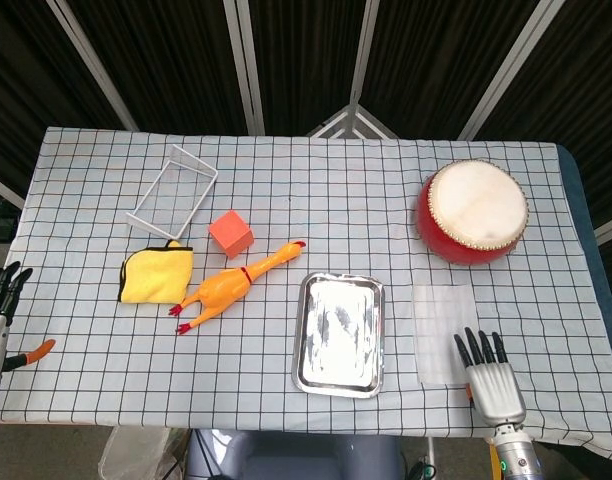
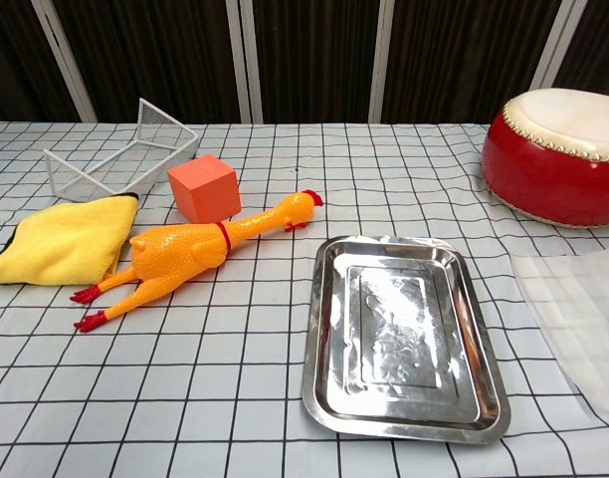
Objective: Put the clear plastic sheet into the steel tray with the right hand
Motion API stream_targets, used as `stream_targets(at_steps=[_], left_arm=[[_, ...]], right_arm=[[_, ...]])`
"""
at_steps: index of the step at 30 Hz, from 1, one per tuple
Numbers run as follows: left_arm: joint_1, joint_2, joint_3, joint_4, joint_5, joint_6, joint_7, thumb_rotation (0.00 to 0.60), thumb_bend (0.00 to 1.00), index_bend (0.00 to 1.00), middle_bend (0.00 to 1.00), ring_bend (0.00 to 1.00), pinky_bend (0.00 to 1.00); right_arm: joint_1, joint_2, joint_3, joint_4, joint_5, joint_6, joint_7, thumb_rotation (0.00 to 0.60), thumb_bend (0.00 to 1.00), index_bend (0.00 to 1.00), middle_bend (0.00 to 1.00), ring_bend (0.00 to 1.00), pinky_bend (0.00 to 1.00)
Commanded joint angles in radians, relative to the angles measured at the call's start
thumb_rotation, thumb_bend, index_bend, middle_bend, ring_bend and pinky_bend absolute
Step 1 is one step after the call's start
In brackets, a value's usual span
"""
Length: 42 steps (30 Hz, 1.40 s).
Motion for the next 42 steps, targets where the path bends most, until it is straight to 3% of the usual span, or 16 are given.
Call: stream_targets(at_steps=[1, 15, 17, 24, 28, 36, 42], left_arm=[[0.000, 0.000, 0.000, 0.000, 0.001, 0.000, -0.001, 0.600, 0.00, 0.00, 0.00, 0.00, 0.00], [-0.001, 0.000, 0.004, -0.003, 0.004, -0.005, -0.007, 0.600, 0.00, 0.00, 0.00, 0.00, 0.00], [-0.001, 0.000, 0.005, -0.004, 0.005, -0.004, -0.007, 0.600, 0.00, 0.00, 0.00, 0.00, 0.00], [0.002, 0.002, 0.007, -0.004, 0.012, 0.002, -0.021, 0.600, 0.00, 0.00, 0.00, 0.00, 0.00], [0.001, 0.002, 0.007, -0.002, 0.014, 0.001, -0.026, 0.600, 0.00, 0.00, 0.00, 0.00, 0.00], [0.002, 0.002, 0.008, -0.001, 0.015, 0.002, -0.028, 0.600, 0.00, 0.00, 0.00, 0.00, 0.00], [0.001, 0.002, 0.007, -0.001, 0.012, 0.000, -0.026, 0.600, 0.00, 0.00, 0.00, 0.00, 0.00]], right_arm=[[0.004, 0.006, 0.007, -0.010, 0.007, 0.001, -0.012, 0.600, 0.52, 0.00, 0.00, 0.00, 0.00], [0.024, 0.007, 0.052, 0.007, 0.080, -0.025, -0.018, 0.600, 0.52, 0.00, 0.00, 0.00, 0.00], [0.030, 0.000, 0.051, 0.015, 0.053, -0.015, 0.004, 0.600, 0.52, 0.05, 0.00, 0.00, 0.00], [0.045, -0.037, 0.046, 0.072, -0.046, 0.030, 0.120, 0.600, 0.52, 0.50, 0.13, 0.03, 0.00], [0.047, -0.048, 0.043, 0.101, -0.090, 0.064, 0.180, 0.600, 0.52, 0.63, 0.19, 0.06, 0.00], [0.050, -0.042, 0.050, 0.115, -0.170, 0.146, 0.291, 0.600, 0.52, 0.65, 0.21, 0.06, 0.00], [0.063, -0.010, 0.076, 0.033, -0.247, 0.230, 0.362, 0.600, 0.52, 0.65, 0.21, 0.06, 0.00]])
